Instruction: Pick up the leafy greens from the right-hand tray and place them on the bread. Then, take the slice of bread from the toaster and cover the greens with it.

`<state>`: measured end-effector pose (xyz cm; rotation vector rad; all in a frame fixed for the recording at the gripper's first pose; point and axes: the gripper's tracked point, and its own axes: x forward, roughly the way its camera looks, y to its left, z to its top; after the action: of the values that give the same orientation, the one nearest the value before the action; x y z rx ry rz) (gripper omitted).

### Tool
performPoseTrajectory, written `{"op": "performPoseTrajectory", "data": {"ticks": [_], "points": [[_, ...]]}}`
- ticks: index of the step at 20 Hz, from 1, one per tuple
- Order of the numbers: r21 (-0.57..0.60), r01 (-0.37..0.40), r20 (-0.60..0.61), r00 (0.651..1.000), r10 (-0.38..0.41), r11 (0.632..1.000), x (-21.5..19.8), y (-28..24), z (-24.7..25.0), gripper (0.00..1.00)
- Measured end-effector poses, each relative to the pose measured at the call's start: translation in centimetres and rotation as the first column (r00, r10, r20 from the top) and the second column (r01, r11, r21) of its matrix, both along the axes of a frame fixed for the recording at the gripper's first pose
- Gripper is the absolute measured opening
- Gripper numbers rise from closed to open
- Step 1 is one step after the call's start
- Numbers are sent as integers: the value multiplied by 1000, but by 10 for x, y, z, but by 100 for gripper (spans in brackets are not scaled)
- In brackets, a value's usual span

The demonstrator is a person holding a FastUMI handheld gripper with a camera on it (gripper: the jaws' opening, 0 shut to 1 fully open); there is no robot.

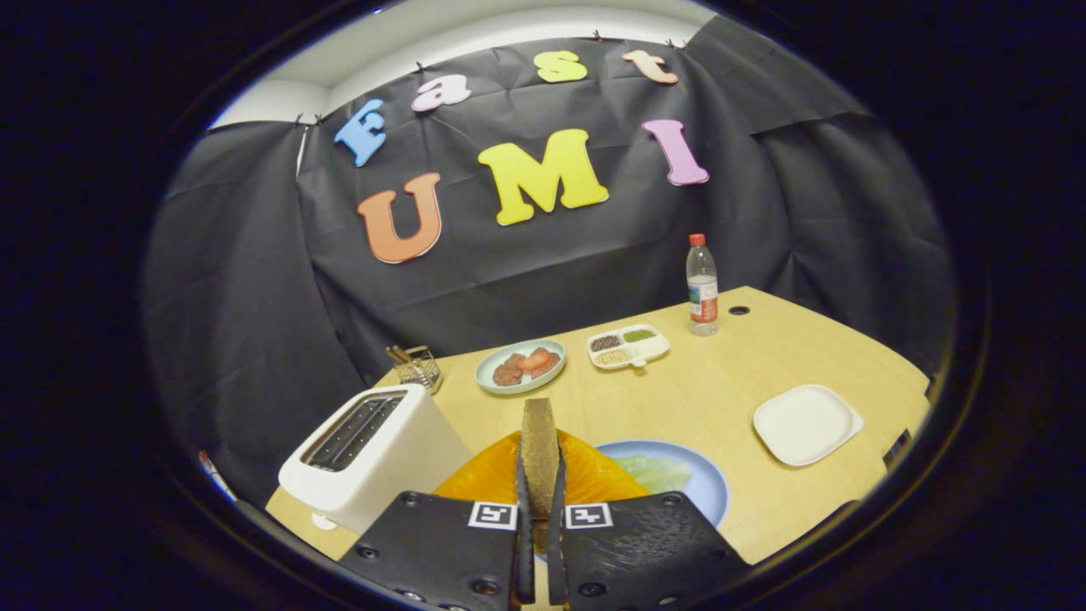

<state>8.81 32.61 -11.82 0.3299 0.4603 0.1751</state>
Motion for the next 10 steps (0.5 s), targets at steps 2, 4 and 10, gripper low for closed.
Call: {"op": "performPoseTrajectory", "data": {"ticks": [2,4,10], "points": [[29,-2,-19,1000,2,1000,1,-4,-10,6],[64,0,-32,999,2,998,0,-7,-15,6],[151,-9,-72,997,21,988,1,-15,-42,6]]}}
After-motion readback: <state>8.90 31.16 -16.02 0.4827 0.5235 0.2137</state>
